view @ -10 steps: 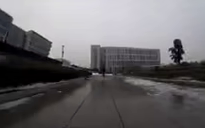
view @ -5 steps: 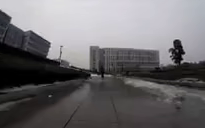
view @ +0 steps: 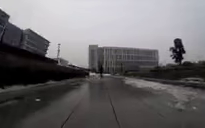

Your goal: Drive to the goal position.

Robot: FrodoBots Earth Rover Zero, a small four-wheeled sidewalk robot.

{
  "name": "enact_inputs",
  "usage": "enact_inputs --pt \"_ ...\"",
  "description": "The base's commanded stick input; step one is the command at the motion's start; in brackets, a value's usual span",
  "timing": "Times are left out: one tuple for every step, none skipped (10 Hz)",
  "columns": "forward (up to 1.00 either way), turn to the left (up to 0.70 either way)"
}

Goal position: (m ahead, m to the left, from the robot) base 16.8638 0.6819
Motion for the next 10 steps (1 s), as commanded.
enact_inputs --pt "1.00 0.00" --pt "1.00 0.00" --pt "1.00 0.00" --pt "1.00 0.00" --pt "1.00 0.00" --pt "1.00 0.00" --pt "1.00 0.00" --pt "1.00 0.00" --pt "1.00 0.00" --pt "1.00 0.00"
